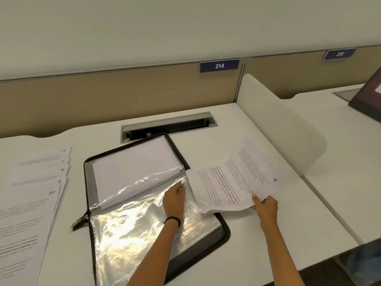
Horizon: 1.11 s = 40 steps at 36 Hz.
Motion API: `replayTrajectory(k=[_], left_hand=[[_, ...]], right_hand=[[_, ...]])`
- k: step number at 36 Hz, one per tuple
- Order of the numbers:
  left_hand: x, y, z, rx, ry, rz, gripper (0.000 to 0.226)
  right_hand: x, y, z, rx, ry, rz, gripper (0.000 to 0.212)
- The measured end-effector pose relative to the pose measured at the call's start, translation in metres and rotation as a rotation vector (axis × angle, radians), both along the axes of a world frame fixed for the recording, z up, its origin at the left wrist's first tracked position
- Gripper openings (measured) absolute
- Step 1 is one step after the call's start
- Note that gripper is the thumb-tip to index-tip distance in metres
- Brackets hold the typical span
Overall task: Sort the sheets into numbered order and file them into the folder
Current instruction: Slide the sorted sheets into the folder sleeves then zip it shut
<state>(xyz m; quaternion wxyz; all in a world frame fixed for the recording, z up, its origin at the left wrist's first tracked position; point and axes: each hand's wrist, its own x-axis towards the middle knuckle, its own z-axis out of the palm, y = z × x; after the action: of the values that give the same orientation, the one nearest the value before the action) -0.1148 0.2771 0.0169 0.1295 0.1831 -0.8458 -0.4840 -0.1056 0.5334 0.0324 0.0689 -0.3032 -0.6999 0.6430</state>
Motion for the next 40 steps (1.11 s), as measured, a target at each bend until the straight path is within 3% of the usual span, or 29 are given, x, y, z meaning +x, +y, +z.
replayTrajectory(k=[14, 18, 23, 26, 30, 34, 37, 40], left_hand=[[-0.001, 0.002, 0.012, 0.173, 0.128, 0.078, 0.010], [0.001, 0.001, 0.010, 0.133, 0.097, 0.008, 0.010], [0.009, 0.004, 0.006, 0.023, 0.045, -0.179, 0.038], [0.011, 0.004, 0.009, -0.086, -0.031, -0.333, 0.041], [0.017, 0.013, 0.031, 0.180, -0.044, -0.350, 0.029], [0.020, 0.014, 0.026, 0.362, -0.041, -0.330, 0.039], [0.019, 0.010, 0.023, 0.361, -0.095, -0.292, 0.054], [0.019, 0.008, 0.026, 0.374, -0.143, -0.255, 0.054]], right_hand=[[-0.002, -0.002, 0.011, 0.124, -0.001, 0.112, 0.029], [-0.002, -0.007, 0.009, 0.174, -0.005, 0.152, 0.030], [-0.001, -0.011, 0.003, 0.180, -0.020, 0.200, 0.037], [0.000, -0.010, -0.002, 0.155, -0.042, 0.221, 0.037], [0.001, -0.008, -0.006, 0.135, -0.040, 0.229, 0.037], [0.000, -0.010, -0.008, 0.084, 0.033, 0.177, 0.063], [-0.004, -0.015, -0.010, 0.102, 0.059, 0.058, 0.088], [-0.008, -0.023, -0.010, 0.192, 0.037, -0.074, 0.102]])
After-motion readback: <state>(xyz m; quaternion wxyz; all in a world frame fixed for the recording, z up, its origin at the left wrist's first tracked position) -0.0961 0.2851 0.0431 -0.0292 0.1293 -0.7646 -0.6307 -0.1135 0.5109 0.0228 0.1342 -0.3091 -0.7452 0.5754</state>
